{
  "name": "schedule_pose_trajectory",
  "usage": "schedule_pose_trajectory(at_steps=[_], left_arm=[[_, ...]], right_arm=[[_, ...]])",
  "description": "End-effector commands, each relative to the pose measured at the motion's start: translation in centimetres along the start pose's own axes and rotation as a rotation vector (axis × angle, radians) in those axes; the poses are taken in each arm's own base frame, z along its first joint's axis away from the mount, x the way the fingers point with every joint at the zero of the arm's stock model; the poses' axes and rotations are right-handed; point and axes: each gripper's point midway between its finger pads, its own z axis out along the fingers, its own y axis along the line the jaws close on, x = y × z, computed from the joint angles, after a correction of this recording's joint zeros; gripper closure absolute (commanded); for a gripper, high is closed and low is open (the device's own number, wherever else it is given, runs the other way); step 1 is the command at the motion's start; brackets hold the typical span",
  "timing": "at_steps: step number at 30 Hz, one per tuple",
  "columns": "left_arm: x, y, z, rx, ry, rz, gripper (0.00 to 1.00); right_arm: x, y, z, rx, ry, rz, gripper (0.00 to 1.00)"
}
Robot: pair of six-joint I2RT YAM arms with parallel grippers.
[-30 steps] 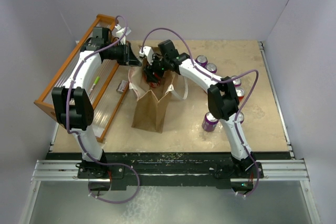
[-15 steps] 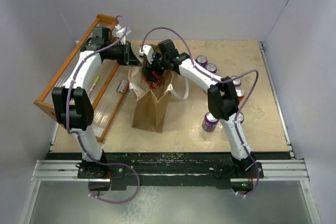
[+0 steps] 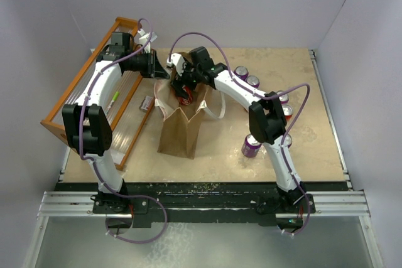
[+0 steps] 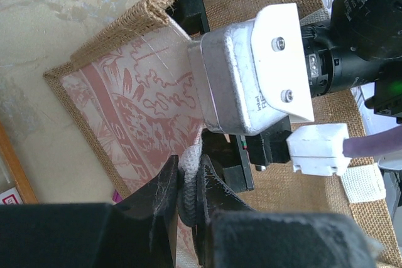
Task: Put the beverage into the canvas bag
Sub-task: Place the drink in the canvas bag.
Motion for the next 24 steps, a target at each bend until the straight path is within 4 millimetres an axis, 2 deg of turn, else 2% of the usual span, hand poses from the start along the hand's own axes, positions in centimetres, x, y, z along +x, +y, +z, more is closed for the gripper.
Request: schedule_pose_trajectory(at_steps=[1,9,14,19,24], left_arm=[[0.1,-0.6,0.4,-0.002,0.017,-0.025,0.88],[-0.1,-1.2,0.7,-0.009,0.015,-0.021,0.88],[-0.1,-1.6,0.9,-0.017,0.013,-0.027,0.87],[-0.5,-1.8,0.9,-0.019,0.0,-0.049,0.87],[-1.0,-2.2,0.6,-0.019,-0.017,-0.06,0.86]], right_arm=[[-5.1,-2.4,-3.6,0.099,-0.124,-0.075,0.06],[-7.6,-1.4,-5.7,0.07,-0.188,-0.097,0.07],[-8.1,-1.0,-6.7,0.066,-0.198,-0.093,0.08],[-8.4,0.2,-7.4,0.02,-0.216,-0.084,0.1],[-9.4,0.4,-8.8,0.032,-0.237,-0.081,0.15]])
